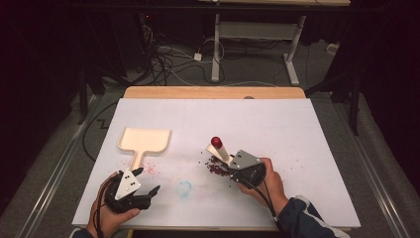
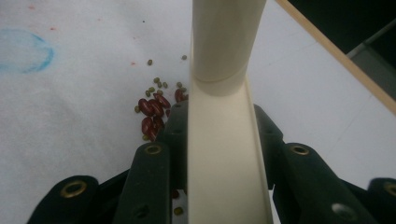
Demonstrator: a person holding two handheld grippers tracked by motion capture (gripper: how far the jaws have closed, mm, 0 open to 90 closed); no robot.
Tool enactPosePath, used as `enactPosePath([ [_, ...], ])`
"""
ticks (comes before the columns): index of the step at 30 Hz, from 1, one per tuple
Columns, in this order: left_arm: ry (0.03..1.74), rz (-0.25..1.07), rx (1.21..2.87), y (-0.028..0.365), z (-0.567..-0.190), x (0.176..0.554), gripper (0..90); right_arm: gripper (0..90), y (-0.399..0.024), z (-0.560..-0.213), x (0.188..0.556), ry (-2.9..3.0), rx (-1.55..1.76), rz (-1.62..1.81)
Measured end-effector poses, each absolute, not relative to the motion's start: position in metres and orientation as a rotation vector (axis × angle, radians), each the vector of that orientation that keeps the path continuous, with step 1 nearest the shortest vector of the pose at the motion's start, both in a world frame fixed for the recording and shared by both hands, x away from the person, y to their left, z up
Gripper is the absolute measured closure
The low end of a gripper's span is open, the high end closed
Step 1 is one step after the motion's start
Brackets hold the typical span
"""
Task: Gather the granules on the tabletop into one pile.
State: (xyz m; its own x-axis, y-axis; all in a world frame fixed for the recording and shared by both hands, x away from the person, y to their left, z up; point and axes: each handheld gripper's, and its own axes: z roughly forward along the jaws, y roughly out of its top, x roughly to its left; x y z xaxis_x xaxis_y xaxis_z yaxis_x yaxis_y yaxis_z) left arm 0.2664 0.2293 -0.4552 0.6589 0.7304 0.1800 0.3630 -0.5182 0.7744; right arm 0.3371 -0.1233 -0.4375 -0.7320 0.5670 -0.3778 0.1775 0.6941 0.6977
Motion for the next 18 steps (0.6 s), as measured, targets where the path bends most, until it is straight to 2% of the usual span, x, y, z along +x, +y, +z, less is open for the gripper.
enactPosePath([
  [8, 0.849, 0.646, 2.141, 0.23, -0.455, 0.267, 22.5, 67.8, -0.138, -0.42, 0.355, 2.28, 0.624, 0.955],
  [13, 0.851, 0.643, 2.143, 0.229, -0.455, 0.269, 22.4, 67.8, -0.14, -0.411, 0.384, 2.263, 0.614, 1.042],
  [14, 0.852, 0.643, 2.143, 0.229, -0.455, 0.269, 22.4, 67.8, -0.134, -0.411, 0.399, 2.28, 0.553, 1.064],
  [18, 0.851, 0.637, 2.148, 0.229, -0.457, 0.271, 22.5, 67.7, -0.121, -0.414, 0.418, 2.302, 0.462, 1.063],
])
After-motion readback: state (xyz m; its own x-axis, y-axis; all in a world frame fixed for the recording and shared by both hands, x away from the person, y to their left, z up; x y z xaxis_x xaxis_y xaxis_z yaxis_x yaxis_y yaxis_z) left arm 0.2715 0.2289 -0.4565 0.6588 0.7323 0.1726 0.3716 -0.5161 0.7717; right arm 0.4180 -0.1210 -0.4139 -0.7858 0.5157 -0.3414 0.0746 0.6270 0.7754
